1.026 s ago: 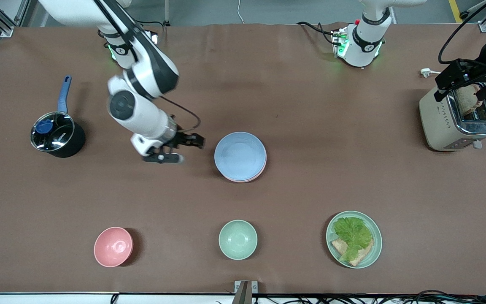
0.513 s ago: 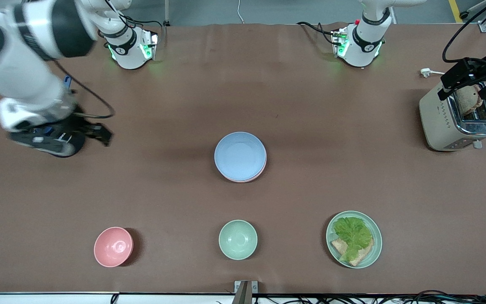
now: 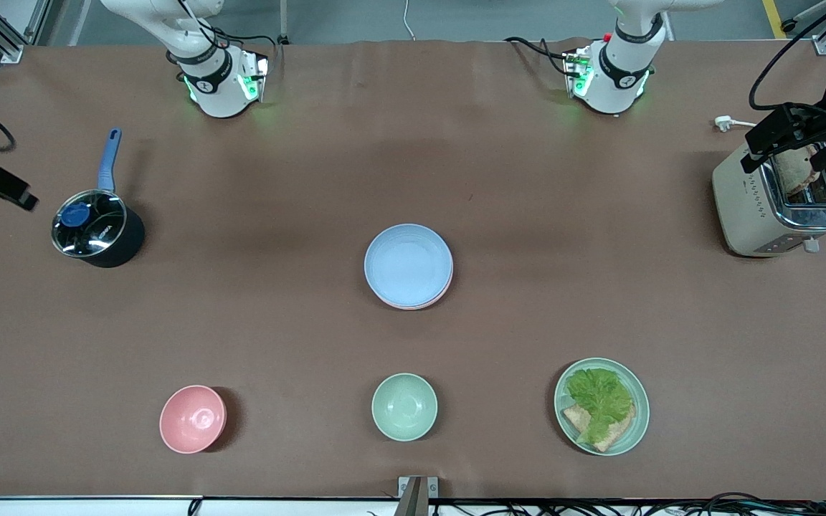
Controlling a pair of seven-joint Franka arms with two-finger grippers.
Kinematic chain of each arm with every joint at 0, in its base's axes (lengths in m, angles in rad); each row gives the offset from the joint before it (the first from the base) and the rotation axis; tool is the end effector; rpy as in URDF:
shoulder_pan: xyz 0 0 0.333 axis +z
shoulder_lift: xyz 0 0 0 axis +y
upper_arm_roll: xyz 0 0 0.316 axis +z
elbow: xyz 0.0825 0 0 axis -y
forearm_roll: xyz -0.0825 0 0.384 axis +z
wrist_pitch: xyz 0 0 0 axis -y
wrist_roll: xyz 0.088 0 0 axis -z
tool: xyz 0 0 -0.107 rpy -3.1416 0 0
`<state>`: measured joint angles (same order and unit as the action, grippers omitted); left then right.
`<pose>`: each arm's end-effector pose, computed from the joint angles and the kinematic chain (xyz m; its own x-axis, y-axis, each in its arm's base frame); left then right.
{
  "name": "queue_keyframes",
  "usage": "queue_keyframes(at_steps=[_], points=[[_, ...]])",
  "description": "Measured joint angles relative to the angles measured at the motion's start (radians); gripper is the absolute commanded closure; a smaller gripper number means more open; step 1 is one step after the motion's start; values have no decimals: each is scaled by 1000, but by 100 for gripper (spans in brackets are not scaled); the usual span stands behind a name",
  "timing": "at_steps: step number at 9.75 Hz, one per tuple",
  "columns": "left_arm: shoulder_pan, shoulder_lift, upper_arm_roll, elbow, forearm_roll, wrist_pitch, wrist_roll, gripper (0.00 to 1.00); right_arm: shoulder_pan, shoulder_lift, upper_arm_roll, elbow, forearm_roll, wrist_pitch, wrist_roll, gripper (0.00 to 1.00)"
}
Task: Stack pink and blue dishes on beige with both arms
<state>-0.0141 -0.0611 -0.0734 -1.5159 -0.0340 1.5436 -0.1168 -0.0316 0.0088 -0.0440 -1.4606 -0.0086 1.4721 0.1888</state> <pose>0.5296 -0.0517 0.6810 0.9960 0.0284 0.0845 0.0251 -0.9989 0.0394 0.5456 -0.0422 0.6625 0.9650 -0.2621 0.0043 -0.2622 -0.9650 0.0083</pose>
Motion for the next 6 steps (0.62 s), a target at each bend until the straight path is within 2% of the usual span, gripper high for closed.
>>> queue_keyframes(at_steps=[6], points=[[0, 37, -3, 0, 0, 19, 3, 0, 9, 11, 6, 17, 1, -25, -76, 0]])
